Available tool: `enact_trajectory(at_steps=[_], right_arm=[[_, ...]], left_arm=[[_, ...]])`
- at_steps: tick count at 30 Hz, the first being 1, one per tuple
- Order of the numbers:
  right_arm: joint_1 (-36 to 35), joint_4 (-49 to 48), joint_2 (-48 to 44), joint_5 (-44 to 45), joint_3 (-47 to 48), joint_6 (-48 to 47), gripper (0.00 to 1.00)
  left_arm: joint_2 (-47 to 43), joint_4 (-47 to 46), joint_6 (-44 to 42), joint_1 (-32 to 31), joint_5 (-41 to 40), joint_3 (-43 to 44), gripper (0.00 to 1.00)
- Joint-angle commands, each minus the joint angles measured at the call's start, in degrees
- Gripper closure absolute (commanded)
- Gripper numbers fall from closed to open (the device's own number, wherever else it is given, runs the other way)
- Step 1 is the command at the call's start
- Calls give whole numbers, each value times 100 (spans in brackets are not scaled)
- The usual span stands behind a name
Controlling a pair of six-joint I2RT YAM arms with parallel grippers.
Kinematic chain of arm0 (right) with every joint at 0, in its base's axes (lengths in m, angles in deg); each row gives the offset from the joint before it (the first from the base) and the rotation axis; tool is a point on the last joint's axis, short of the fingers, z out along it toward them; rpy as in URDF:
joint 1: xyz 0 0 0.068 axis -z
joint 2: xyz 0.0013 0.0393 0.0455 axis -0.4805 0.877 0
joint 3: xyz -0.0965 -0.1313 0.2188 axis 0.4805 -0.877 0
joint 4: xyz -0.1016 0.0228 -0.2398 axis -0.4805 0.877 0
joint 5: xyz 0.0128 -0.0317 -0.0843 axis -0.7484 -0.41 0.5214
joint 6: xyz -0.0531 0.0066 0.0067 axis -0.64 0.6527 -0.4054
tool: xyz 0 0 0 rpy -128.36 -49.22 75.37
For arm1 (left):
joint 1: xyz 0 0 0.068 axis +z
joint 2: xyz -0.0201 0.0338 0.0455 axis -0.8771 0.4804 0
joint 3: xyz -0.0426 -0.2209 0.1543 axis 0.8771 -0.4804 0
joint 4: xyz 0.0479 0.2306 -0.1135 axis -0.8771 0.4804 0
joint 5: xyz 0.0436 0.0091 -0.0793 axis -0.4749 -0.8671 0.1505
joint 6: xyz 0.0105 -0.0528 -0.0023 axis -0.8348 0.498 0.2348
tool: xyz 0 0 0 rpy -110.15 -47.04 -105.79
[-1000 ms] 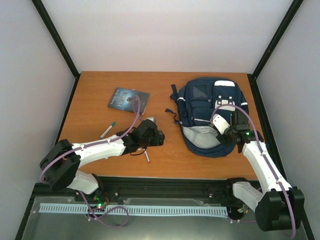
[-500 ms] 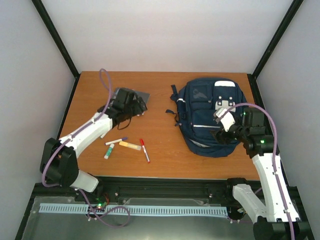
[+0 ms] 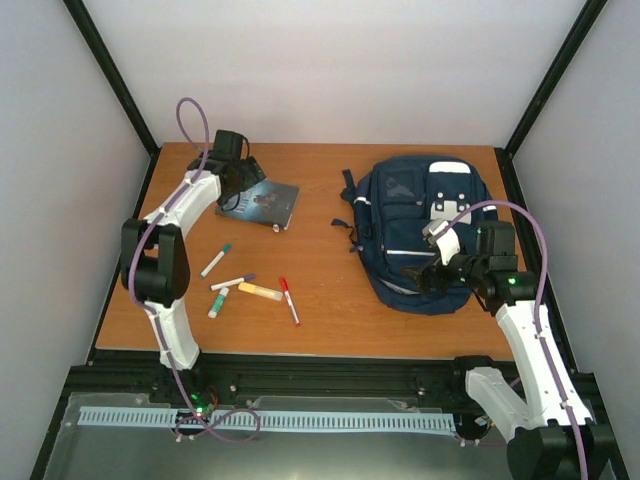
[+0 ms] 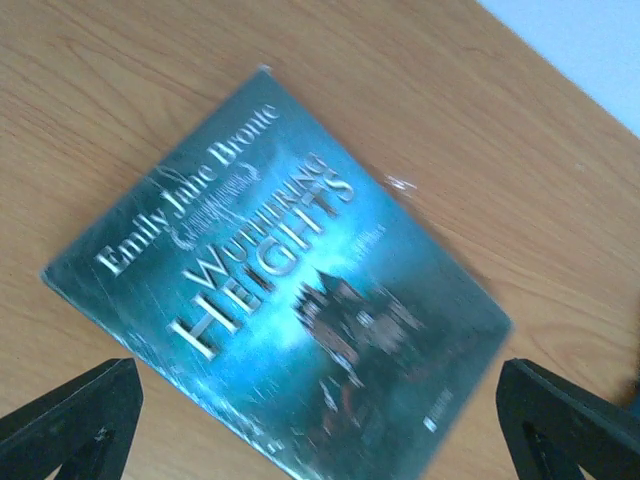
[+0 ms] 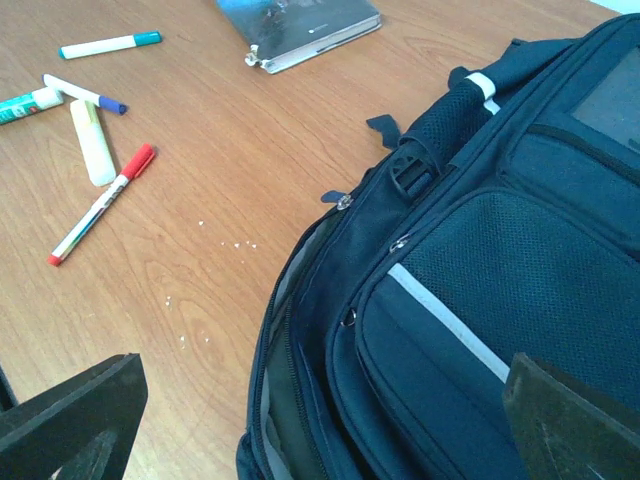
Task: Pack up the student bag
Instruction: Pick up the book from the center of the board.
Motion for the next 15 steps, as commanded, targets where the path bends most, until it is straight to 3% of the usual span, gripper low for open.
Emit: enact_trajectory(at_steps=[1,15], right_arm=[[35,-229,11,28,-28,99,0],[33,-51,456,-196,-3,-138,0]], left_arm=[[791,338,-389,449,168,791,0],[3269,1288,-1120,853,305,4010,0]])
